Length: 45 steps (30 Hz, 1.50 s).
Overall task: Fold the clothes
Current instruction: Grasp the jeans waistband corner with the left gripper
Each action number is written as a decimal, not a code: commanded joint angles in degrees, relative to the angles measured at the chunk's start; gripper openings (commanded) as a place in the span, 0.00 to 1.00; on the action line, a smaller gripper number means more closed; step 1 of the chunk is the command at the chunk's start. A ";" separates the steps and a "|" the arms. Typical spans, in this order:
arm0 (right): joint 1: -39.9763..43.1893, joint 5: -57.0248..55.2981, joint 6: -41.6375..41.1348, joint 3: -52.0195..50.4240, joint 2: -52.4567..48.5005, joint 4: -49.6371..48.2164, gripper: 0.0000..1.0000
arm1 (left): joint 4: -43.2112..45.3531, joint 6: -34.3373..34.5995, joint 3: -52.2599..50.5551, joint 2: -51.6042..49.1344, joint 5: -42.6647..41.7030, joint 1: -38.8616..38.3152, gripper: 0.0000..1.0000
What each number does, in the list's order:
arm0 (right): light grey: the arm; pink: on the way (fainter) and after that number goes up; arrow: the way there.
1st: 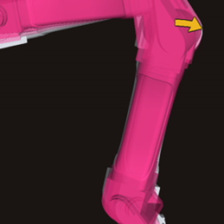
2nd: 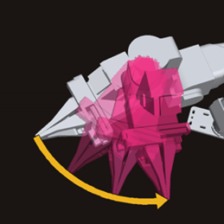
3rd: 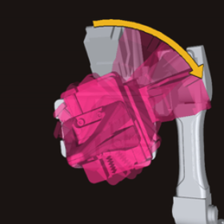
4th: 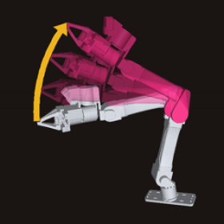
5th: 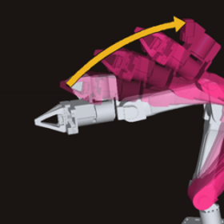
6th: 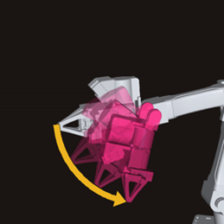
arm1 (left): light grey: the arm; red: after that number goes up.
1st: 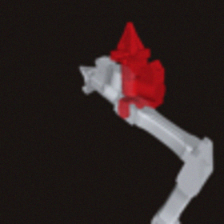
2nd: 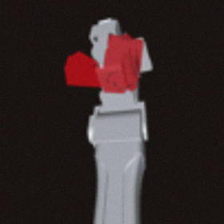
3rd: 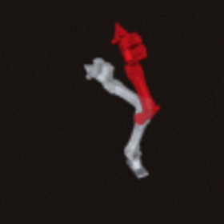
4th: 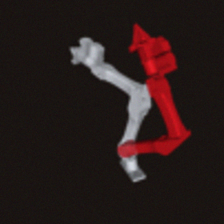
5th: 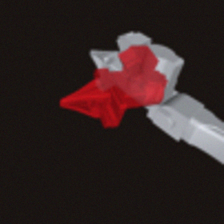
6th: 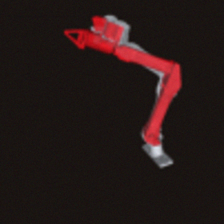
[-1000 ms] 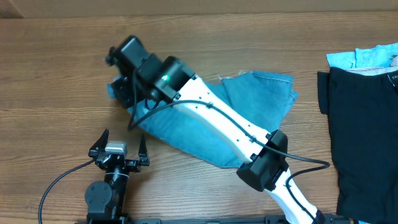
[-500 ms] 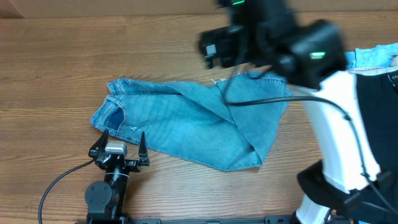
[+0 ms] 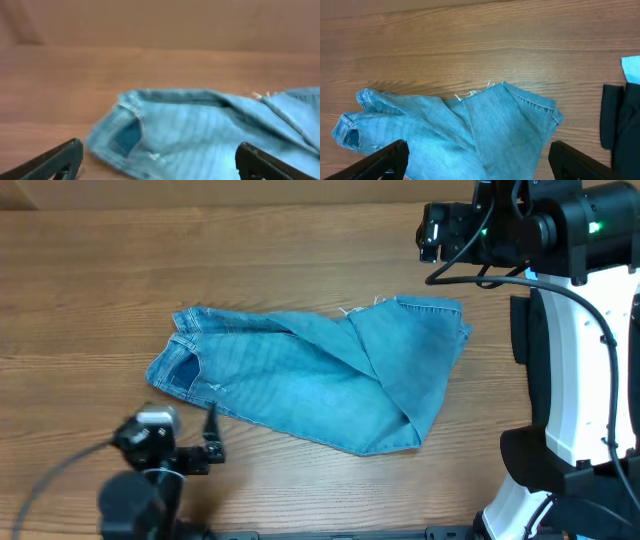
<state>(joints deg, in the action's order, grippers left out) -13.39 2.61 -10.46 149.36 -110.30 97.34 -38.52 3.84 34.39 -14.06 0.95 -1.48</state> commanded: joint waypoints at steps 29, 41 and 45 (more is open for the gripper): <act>-11.26 20.57 32.98 -8.68 -20.35 -12.57 0.72 | -13.38 10.08 30.29 -75.43 -8.83 24.02 0.97; -11.26 20.37 32.98 -8.68 -20.35 -11.04 0.72 | -3.45 9.90 26.29 -89.46 -12.09 23.98 0.55; -11.26 18.43 32.74 -8.68 -20.33 -11.04 0.63 | -4.15 8.55 27.28 -88.04 -15.17 23.96 0.04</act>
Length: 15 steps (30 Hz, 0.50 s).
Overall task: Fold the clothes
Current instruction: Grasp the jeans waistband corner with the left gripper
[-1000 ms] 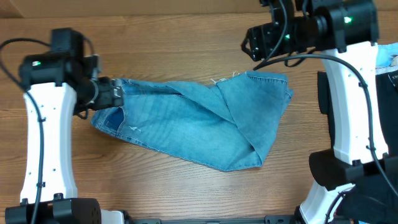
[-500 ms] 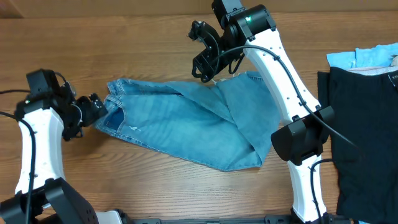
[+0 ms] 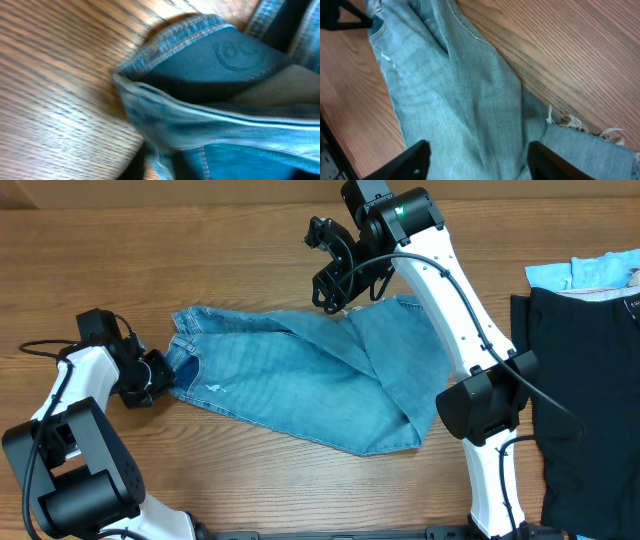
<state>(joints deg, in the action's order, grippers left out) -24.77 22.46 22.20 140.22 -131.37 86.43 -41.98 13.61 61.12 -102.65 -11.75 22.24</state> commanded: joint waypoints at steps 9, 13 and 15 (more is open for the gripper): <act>0.13 -2.27 0.11 0.46 0.74 0.70 0.63 | -4.33 -0.76 -0.13 9.22 -1.38 0.20 0.75; 0.13 -2.27 0.11 0.46 0.74 1.53 0.64 | -1.07 -3.45 -1.60 3.63 1.46 0.96 0.76; 0.13 -2.49 0.11 0.48 0.74 1.64 0.64 | 1.29 -7.08 -1.62 2.62 0.44 1.01 0.81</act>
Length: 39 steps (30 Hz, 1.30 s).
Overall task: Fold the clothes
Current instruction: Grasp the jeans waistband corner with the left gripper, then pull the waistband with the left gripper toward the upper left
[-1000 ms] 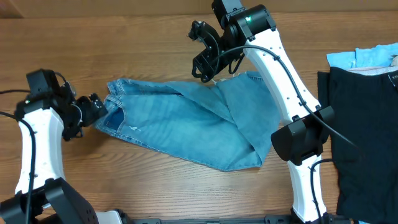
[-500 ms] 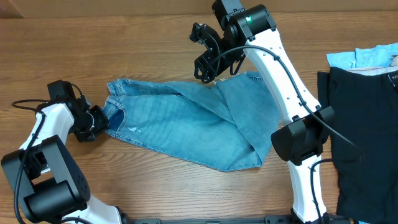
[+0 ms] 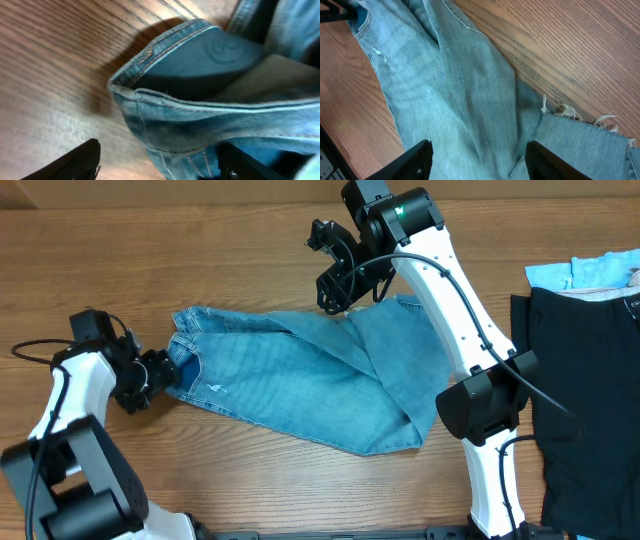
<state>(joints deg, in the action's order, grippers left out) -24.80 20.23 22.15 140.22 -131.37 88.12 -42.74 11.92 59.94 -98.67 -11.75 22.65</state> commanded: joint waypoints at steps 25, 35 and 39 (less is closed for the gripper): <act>0.15 -0.22 0.13 0.46 0.74 0.72 0.64 | 15.39 -9.90 -7.21 -2.16 -1.88 0.57 0.42; 0.17 -0.28 -7.74 5.05 2.29 -2.03 0.55 | 1.29 -0.81 4.20 6.19 -17.90 -0.04 0.04; 0.15 -2.40 -11.56 9.05 2.38 -2.32 0.55 | -4.11 4.02 4.72 17.18 -17.88 -0.31 0.04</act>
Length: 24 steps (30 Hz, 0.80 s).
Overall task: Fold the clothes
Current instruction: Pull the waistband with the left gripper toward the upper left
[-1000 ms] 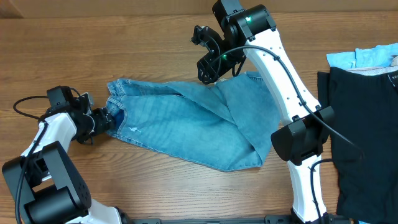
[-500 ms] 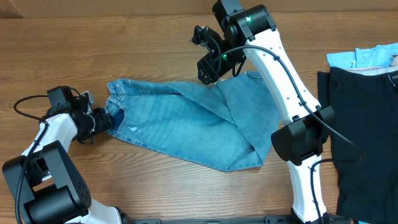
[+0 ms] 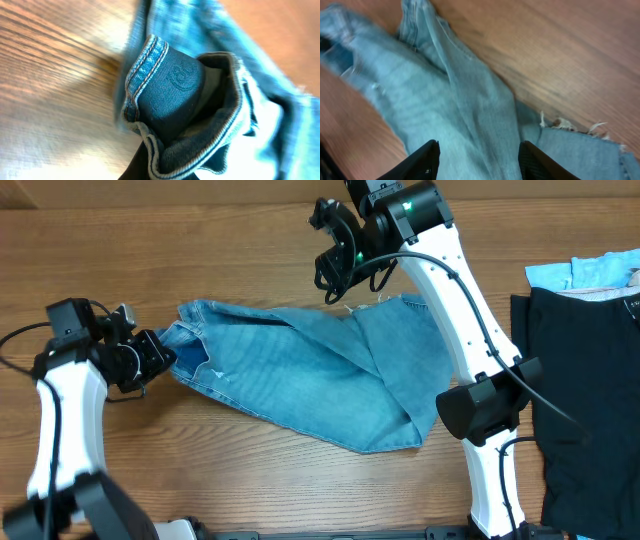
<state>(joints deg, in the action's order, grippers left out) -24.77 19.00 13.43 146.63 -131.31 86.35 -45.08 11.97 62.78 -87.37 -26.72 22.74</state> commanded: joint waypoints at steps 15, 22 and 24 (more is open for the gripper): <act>0.02 1.64 -7.74 2.60 1.86 -14.71 0.49 | -20.81 10.60 -5.92 9.88 12.33 -6.32 0.04; 0.02 1.64 -7.72 2.60 1.86 -13.20 0.49 | -19.10 9.84 -15.02 9.88 11.69 -6.32 0.61; 0.04 1.64 -7.72 2.60 1.86 -12.50 0.49 | -21.49 8.76 -14.71 9.90 11.15 -6.32 0.76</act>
<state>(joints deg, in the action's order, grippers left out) -24.77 20.14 5.96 147.55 -131.20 73.34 -64.51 22.13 48.25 -78.11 -15.11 16.84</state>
